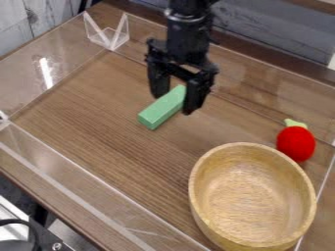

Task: Put the green block into the wooden bowl

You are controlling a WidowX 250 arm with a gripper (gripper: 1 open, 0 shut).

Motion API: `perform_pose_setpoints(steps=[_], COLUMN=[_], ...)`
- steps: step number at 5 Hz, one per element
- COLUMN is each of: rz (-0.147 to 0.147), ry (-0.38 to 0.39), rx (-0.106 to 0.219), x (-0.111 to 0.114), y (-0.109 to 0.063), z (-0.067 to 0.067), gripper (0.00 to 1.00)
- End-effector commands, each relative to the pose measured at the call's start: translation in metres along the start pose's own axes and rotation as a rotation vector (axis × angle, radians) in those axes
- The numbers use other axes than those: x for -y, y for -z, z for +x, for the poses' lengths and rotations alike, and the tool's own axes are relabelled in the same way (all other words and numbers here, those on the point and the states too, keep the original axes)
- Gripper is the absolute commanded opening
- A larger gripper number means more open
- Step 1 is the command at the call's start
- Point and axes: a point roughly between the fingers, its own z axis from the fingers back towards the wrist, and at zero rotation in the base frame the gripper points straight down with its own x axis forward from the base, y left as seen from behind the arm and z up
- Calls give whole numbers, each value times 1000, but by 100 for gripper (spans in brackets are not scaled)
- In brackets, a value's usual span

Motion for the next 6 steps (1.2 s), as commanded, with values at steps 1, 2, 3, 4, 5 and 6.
perform_pose_setpoints(steps=[1,2,3,4,5,6], rz=[29,38,50,60,68,75], ry=[31,32,34,38,41,41], rx=[94,96,103,107,108,105], x=[-12,-15,-17,-19,-21,-22], y=[-13,-8,0,7,14,21], z=[1,1,2,3,4,4], gripper=[100,100,100,100,100,100])
